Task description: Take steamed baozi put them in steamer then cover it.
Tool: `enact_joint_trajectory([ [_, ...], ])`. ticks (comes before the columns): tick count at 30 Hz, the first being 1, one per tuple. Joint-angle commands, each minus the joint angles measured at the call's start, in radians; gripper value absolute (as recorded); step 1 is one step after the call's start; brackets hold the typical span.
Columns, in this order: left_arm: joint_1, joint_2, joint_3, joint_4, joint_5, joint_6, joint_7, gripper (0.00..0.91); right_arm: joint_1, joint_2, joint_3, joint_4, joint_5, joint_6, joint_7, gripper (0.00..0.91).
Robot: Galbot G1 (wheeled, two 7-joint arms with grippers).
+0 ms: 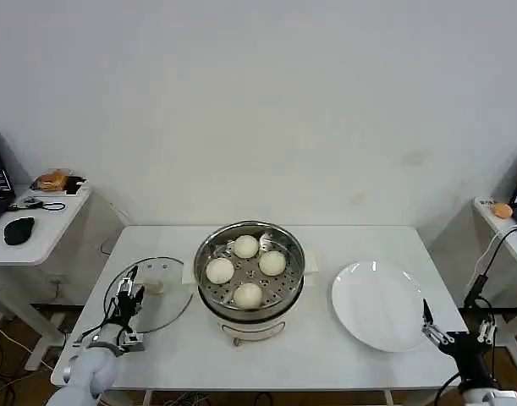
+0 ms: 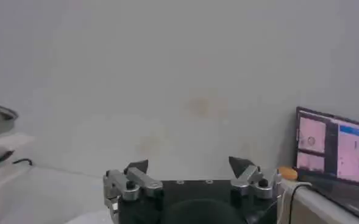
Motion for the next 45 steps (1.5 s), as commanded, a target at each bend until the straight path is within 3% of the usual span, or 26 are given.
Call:
enact_joint_trajectory([
  [1, -0.105, 0.001, 0.037, 0.089, 0.017, 0.001, 0.004, 0.907, -0.002, 0.005, 0.005, -0.007, -0.003, 0.001, 0.0, 0.907],
  [19, -0.068, 0.021, 0.042, -0.016, -0.001, 0.028, 0.048, 0.907, 0.012, 0.013, -0.029, -0.028, -0.019, 0.001, 0.0, 0.907],
  [39, -0.183, -0.002, 0.083, 0.141, 0.012, 0.02, 0.028, 0.907, 0.014, 0.016, -0.023, -0.043, -0.022, 0.005, -0.003, 0.907],
  [40, -0.186, -0.005, 0.084, 0.144, 0.012, 0.018, 0.025, 0.836, 0.015, 0.016, -0.022, -0.044, -0.021, 0.005, -0.003, 0.907],
  [41, -0.188, -0.007, 0.083, 0.146, 0.013, 0.016, 0.022, 0.524, 0.015, 0.016, -0.022, -0.046, -0.022, 0.005, -0.003, 0.907],
  [42, -0.189, -0.009, 0.084, 0.147, 0.013, 0.015, 0.021, 0.312, 0.016, 0.016, -0.022, -0.047, -0.022, 0.005, -0.003, 0.907],
  [43, -0.191, -0.01, 0.084, 0.149, 0.014, 0.015, 0.02, 0.04, 0.017, 0.016, -0.022, -0.048, -0.023, 0.005, -0.003, 0.907],
  [45, -0.194, -0.012, 0.084, 0.154, 0.016, 0.014, 0.014, 0.0, 0.018, 0.017, -0.023, -0.05, -0.022, 0.004, -0.003, 0.907],
])
